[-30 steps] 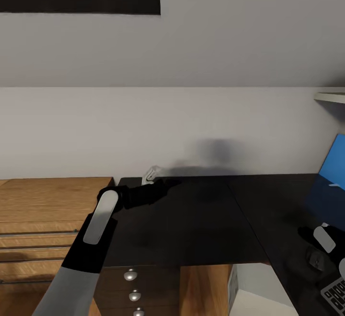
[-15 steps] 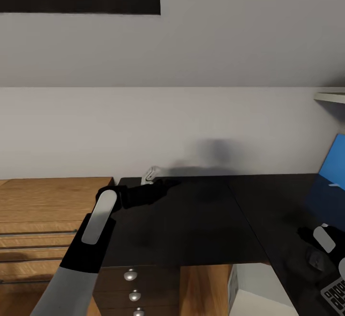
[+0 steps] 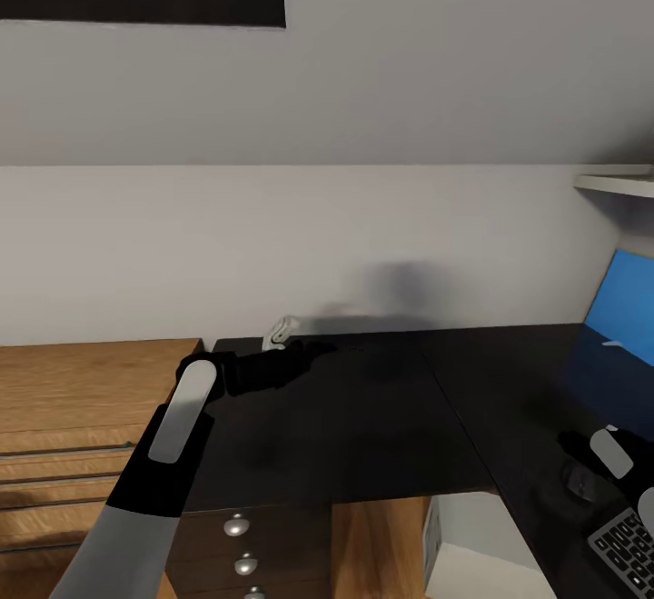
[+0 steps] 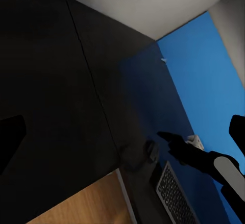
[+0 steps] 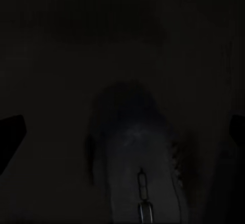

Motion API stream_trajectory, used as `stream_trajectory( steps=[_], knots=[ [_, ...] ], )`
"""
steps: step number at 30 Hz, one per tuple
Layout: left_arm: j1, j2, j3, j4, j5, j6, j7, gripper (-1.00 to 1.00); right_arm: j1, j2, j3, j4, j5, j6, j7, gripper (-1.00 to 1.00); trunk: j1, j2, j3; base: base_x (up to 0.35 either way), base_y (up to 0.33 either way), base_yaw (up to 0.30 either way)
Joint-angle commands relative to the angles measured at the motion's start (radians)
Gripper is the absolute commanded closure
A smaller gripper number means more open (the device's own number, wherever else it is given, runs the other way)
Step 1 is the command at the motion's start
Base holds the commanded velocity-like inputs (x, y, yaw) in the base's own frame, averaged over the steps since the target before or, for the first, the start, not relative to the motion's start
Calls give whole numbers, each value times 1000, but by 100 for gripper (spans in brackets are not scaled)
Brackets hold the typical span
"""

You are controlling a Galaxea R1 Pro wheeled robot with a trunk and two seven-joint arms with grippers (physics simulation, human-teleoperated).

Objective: In the bedroom, organize the workspace by keeping the computer under the desk, ensuring the monitor is on the desk, placing the keyboard on the desk next to the monitor, placing the mouse on the desk next to the keyboard, moving the folder from the swivel chair onto the desk next to the mouse, stacking the notebook on top of the folder with the pen on top of the notebook, and positioning the swivel chair next to the desk.

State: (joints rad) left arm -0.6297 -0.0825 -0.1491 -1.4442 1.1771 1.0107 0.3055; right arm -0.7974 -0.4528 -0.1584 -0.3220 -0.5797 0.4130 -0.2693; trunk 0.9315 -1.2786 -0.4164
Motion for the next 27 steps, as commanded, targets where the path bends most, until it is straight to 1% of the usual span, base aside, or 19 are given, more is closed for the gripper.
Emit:
stream_trajectory(
  steps=[1, 5, 6, 17, 27],
  knots=[
    [-1, 0, 0, -1, 10, 2, 10, -100, 0, 0, 0, -2, -11, 4, -7, -100, 0, -1, -1, 0, 0, -3],
    [-1, 0, 0, -1, 10, 2, 10, -100, 0, 0, 0, -1, -11, 10, -9, -100, 0, -1, -1, 0, 0, -1],
    [0, 0, 0, -1, 10, 2, 10, -100, 0, 0, 0, 1, -11, 28, -10, -100, 0, -1, -1, 0, 0, 0],
    [-1, 0, 0, -1, 10, 2, 10, -100, 0, -1, -4, 1, -12, 90, -13, -100, 0, -1, -1, 0, 0, 0],
    [0, 0, 0, 1, 10, 0, 12, -100, 0, -1, -4, 0, -11, 105, -14, -100, 0, -1, -1, 0, 0, 0]
  ],
)
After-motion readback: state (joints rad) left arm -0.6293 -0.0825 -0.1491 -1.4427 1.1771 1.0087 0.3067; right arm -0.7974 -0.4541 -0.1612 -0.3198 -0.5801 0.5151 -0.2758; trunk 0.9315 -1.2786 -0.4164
